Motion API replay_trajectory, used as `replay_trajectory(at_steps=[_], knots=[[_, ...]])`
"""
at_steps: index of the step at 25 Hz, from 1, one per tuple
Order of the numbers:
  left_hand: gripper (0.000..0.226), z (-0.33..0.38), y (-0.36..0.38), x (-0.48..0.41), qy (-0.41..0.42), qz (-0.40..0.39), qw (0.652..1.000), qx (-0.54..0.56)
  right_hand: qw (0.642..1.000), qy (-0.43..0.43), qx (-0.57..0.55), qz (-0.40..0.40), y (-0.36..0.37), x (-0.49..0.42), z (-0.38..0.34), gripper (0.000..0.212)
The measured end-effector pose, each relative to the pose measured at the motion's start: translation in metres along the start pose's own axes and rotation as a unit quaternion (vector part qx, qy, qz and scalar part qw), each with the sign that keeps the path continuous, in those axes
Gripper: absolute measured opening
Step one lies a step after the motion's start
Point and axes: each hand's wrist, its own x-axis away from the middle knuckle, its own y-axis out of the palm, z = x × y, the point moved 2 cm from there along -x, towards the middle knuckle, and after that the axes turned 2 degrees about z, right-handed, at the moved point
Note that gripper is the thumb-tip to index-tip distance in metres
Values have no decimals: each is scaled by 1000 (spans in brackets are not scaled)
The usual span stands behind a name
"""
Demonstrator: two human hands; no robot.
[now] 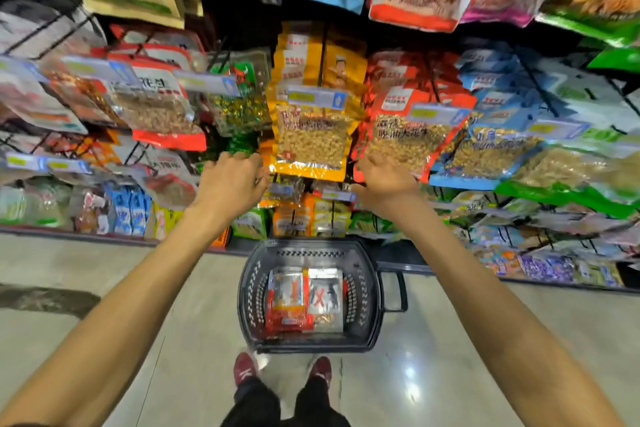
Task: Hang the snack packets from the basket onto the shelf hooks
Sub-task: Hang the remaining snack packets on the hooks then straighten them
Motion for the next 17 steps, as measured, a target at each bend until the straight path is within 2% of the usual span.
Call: replay_trajectory(at_steps=[4,7,12,17], knots=[[41,11,70,15,-9,-81,997,-3,995,35,-15,-95,77,4,10,48],[36,11,134,24,-19,-150,988,5,989,37,-17,-141,144,10,14,41],[34,-5,273,35,-30,-234,972,0,980,42,-1,-192,280,9,15,38],[34,-26,424,41,-39,-305,951,14,976,56,-7,-210,433,0,24,47]])
